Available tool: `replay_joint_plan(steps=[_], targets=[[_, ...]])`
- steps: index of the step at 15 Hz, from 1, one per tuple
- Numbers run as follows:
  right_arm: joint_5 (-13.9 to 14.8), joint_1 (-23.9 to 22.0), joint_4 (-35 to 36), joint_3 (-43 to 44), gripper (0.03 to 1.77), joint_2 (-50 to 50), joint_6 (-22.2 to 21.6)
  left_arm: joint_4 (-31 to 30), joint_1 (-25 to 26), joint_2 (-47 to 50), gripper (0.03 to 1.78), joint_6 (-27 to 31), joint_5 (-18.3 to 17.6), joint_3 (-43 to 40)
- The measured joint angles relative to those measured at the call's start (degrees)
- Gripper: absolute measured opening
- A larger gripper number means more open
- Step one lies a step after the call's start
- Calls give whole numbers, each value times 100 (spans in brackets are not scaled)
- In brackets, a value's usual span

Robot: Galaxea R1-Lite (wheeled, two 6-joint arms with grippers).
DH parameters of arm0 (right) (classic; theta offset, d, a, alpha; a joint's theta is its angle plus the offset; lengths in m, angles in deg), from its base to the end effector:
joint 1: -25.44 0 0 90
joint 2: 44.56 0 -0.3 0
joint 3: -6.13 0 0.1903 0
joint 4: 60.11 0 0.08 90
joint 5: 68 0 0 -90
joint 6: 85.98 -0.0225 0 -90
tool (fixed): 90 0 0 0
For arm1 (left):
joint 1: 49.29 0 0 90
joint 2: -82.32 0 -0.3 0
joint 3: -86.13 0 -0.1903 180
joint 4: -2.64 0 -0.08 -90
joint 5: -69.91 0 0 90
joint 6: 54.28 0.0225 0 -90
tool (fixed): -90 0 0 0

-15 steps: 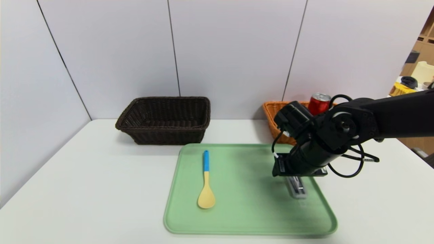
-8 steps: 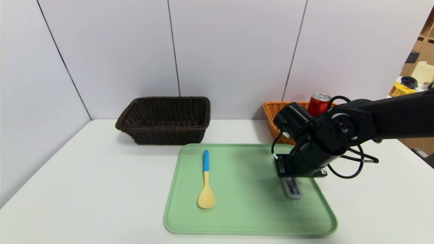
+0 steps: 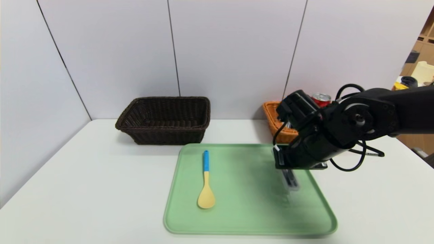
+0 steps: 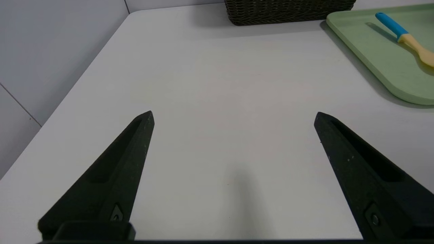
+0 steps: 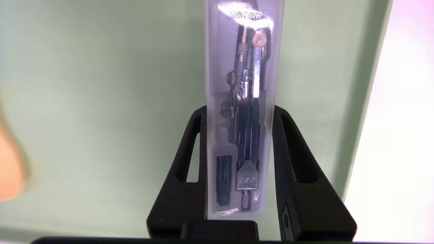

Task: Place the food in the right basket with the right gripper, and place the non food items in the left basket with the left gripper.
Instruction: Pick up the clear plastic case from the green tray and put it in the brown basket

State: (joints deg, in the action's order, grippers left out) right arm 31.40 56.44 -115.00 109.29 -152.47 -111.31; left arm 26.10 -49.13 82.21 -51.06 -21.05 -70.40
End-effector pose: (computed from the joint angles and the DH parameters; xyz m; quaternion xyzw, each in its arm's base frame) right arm 0.2878 0.1686 0.1815 0.0193 0.4910 0.0563 0.8691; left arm -0.0228 -0.0004 0.0759 0.0281 0.0007 -0.0070 0.9996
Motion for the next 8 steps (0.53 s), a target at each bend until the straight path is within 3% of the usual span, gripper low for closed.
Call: replay_joint_plan(steps=[4,8], targets=[[20,319,149,844,54,188,244,-2,0,0,169,2,2,0],[20,533,1510,1236,54,-41,855,0,0,0,169,0,0,0]])
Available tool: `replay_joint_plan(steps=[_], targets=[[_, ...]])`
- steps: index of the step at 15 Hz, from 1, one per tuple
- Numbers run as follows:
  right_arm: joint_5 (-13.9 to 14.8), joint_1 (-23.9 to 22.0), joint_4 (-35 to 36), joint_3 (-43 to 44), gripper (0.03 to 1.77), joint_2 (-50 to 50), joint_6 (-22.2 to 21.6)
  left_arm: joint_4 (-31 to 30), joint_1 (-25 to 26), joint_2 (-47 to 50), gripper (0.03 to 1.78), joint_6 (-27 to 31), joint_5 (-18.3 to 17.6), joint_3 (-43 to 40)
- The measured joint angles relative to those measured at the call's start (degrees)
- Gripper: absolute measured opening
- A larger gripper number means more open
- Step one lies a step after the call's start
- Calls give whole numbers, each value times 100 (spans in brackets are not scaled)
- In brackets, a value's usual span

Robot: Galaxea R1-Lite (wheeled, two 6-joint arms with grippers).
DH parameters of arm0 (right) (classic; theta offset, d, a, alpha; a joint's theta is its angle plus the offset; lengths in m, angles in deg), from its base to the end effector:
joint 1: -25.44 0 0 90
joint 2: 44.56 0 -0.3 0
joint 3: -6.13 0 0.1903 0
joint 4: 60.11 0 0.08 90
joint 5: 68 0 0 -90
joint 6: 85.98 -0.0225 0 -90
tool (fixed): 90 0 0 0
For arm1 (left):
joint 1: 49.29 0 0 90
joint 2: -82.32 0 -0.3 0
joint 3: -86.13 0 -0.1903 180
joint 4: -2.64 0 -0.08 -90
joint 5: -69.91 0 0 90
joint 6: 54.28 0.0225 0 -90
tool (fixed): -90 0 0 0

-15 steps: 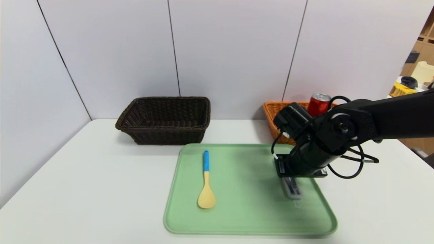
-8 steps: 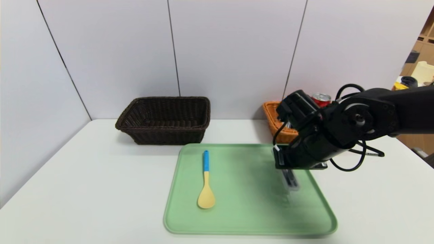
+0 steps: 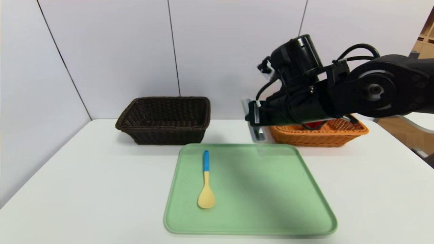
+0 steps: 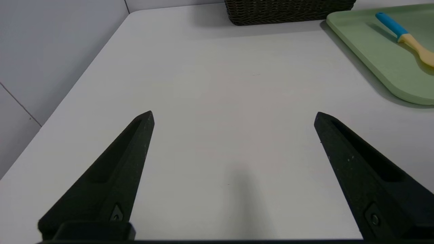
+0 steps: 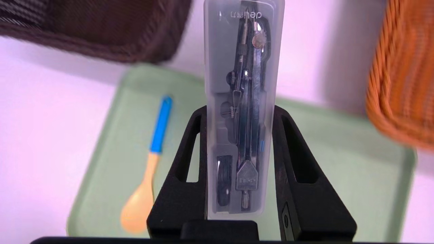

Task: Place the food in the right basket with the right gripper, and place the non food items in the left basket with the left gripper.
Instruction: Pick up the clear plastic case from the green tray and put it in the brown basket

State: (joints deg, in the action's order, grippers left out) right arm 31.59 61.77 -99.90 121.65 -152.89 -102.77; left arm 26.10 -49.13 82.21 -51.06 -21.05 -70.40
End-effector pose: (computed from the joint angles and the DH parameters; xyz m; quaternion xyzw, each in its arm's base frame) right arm 0.2997 0.2157 0.2535 0.0280 0.2881 0.1818 0.9398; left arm -0.0228 -0.0004 0.0759 0.0281 0.0007 -0.0070 0.9996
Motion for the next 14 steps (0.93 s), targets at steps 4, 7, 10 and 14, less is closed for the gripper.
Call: replay_joint_plan(steps=[4,7,10,14], targets=[[-12,272,1220,217,54,-433,380,-2,0,0,169,0,0,0],[-1,433,1716,696,54,-848,434,0,0,0,169,2,2,0],[0,538,2305,1159,54,-1301,585,0,0,0,169,2,0,0],[5,652,3321,1653,54,-1865,872,0,0,0,169,2,0,0]])
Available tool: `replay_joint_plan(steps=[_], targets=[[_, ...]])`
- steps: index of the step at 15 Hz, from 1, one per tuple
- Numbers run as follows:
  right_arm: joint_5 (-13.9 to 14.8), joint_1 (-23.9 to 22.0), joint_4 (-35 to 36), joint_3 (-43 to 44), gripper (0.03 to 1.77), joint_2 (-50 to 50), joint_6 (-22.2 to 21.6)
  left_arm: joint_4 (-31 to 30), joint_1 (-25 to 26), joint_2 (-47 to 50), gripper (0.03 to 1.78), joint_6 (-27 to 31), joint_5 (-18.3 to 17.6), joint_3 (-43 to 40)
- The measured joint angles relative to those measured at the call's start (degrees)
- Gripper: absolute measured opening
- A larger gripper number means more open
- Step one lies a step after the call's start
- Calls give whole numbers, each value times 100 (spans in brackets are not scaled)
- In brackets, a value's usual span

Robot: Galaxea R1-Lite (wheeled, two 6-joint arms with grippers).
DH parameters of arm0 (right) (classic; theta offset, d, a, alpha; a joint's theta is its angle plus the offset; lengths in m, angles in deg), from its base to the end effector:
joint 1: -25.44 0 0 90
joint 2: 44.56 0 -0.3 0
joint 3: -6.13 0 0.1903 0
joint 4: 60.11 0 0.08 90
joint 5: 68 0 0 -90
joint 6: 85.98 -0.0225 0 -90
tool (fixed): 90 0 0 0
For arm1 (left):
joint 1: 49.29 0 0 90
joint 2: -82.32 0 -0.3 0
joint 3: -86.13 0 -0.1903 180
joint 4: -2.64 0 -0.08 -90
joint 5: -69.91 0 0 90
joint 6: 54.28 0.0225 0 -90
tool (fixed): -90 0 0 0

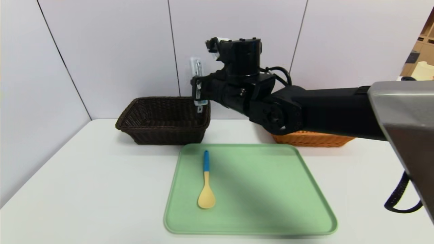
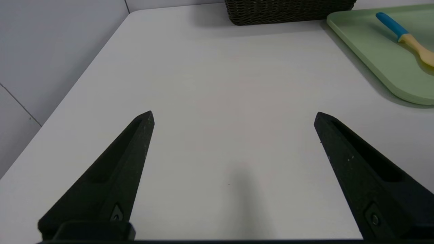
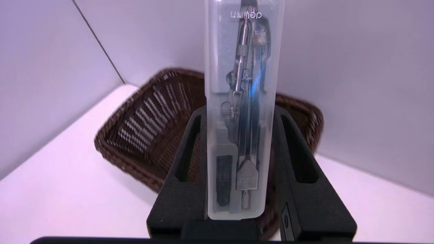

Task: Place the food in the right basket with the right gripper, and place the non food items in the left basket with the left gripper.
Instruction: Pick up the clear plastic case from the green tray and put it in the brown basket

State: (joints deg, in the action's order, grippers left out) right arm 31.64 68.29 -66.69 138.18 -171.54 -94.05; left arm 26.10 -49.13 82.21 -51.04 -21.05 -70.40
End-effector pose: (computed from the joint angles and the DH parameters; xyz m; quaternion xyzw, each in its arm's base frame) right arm 0.3487 0.3183 0.2538 0.0616 0.0319 0.2842 0.9562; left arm -0.0228 -0.0004 0.0759 0.0283 0.0007 -0.0070 0.9996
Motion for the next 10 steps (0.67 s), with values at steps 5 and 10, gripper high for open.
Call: replay_joint_plan(steps=[5,10], targets=[[5,54,914,193,54,-707,394,0,0,0,169,-2,0,0],[16,23,1320,300,54,-1280,610,0,0,0,169,0,0,0]])
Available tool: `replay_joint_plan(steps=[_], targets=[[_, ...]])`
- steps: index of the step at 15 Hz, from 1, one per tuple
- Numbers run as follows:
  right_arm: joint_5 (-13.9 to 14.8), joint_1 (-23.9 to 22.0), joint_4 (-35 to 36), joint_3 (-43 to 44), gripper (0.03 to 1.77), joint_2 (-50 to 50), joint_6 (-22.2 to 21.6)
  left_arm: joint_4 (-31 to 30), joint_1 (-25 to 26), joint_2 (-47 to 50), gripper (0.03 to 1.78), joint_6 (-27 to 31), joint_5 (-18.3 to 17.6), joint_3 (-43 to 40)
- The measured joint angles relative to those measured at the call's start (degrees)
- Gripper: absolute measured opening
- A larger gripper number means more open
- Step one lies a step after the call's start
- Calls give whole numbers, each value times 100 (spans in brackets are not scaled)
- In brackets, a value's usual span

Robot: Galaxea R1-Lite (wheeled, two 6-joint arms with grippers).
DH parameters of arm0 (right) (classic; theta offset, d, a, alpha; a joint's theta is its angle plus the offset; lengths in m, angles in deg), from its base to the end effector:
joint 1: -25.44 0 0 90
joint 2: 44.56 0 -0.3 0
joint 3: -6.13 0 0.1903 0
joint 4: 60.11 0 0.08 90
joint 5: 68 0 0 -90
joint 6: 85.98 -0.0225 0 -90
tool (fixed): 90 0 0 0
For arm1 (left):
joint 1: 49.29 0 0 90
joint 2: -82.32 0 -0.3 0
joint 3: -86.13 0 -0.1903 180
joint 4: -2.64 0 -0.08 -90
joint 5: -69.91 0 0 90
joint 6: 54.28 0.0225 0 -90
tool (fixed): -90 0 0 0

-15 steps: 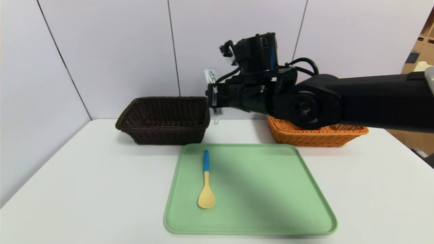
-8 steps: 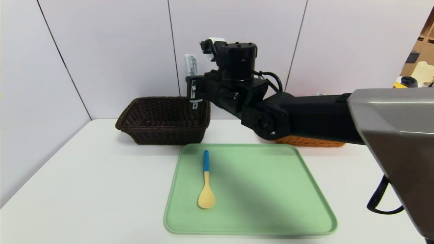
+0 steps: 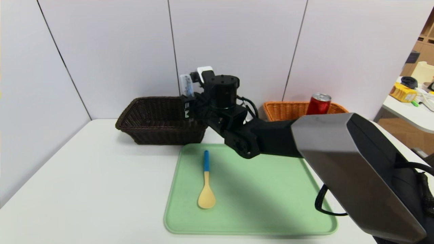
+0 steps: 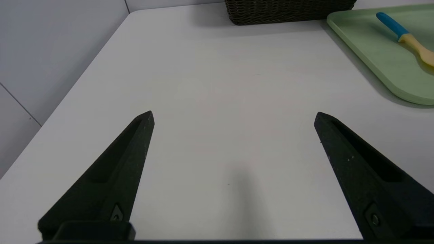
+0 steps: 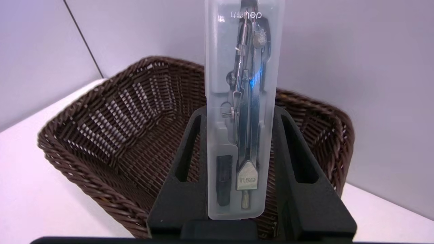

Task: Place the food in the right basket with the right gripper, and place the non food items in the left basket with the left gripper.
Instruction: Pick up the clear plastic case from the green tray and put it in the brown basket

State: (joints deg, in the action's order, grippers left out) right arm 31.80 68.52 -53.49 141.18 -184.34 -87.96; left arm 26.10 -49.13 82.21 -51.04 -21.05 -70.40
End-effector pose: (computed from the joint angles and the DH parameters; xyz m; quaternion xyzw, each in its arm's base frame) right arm 0.3830 0.3529 0.1814 0.0239 -0.0098 0.2865 0.9577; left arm -0.0228 -0.0004 0.0759 0.0283 0.0007 -0.0070 0.9996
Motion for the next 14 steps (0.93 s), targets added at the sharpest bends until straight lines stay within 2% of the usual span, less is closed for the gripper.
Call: replay_joint_plan(steps=[3,6,9,14], targets=[[0,-4,66,4,54,-132,22,0,0,0,169,-2,2,0],[1,-4,52,4,88,-190,52,0,0,0,169,-2,2,0],[1,-4,40,4,115,-219,57,0,0,0,169,2,2,0],[-2,-4,-238,-7,142,144,33,0,0,0,169,0,0,0]])
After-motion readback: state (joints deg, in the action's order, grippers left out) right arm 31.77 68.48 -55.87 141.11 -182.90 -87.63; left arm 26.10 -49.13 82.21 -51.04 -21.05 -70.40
